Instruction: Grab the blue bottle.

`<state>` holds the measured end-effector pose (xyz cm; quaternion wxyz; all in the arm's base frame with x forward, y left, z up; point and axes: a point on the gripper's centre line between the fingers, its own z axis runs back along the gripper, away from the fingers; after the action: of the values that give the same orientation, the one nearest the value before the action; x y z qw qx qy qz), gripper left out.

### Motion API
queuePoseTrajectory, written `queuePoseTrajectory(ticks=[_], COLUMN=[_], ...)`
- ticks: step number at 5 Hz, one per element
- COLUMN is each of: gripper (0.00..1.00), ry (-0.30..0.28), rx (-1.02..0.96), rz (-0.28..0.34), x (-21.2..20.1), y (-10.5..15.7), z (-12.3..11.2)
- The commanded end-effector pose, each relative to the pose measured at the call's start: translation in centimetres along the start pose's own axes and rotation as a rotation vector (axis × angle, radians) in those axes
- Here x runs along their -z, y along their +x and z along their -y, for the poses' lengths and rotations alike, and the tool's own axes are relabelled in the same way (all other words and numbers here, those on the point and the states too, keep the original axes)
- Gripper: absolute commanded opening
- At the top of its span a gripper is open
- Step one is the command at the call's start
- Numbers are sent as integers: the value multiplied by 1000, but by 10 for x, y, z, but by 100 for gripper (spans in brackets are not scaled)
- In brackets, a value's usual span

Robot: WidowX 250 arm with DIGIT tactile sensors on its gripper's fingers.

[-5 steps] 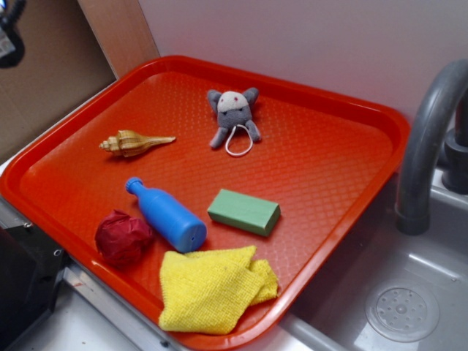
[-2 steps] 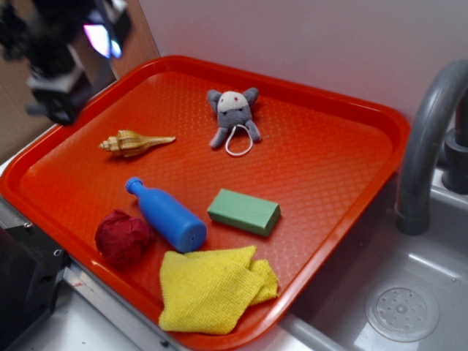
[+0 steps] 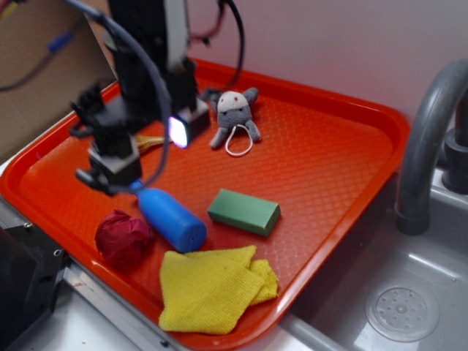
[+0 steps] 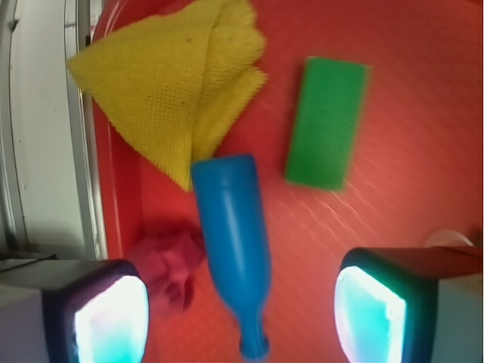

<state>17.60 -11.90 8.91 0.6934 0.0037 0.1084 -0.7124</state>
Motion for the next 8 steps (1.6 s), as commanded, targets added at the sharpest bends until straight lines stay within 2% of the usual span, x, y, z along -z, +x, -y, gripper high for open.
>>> queuePoseTrajectory(ticks=[1,2,3,4,5,6,7,8], gripper=[100,100,100,0,0,0,0,0], ry=[0,36,144,167,237,374,339,253], rx=[46,5,-132,-167,-329,-592,-850,-1102], rz=[-72,-74,-50,-30,-3,132,246,281], x=[42,62,75,78,54,7,-42,-87], y=[17,21,27,23,16,-11,-34,-57], z=[23,28,24,25,23,6,-14,-10])
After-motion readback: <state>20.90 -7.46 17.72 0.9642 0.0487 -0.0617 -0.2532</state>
